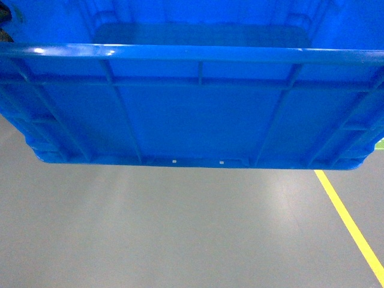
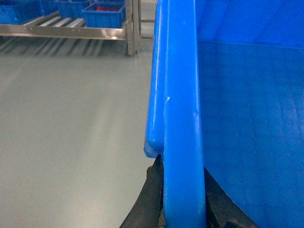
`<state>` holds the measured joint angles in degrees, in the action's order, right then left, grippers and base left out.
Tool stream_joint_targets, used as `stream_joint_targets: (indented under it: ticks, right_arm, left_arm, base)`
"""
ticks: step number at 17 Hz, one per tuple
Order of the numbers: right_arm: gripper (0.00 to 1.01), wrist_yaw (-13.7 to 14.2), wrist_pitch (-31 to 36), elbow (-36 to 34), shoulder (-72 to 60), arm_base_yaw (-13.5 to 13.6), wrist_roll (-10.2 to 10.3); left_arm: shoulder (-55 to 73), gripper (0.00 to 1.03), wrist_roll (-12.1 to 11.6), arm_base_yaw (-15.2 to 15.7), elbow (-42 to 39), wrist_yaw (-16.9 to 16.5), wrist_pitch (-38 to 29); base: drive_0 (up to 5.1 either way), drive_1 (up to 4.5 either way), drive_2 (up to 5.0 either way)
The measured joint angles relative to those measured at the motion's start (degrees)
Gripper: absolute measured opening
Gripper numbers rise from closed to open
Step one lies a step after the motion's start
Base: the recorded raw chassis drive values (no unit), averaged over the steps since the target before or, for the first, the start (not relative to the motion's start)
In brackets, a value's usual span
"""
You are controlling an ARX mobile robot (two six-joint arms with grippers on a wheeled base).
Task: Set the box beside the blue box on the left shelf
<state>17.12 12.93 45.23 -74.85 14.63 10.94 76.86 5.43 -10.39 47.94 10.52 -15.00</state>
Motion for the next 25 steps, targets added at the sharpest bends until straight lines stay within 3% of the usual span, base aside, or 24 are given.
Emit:
stream_joint_targets:
  ticks: [25]
  right_arm:
    - [0.10,0.0,0.0,0.0,0.0,0.0,0.0]
  left_arm:
    - [0.0,0.08,-0.1,0.0,-0.1,0.0,-0.2]
  base:
    - [0.0,4.33,-4.3]
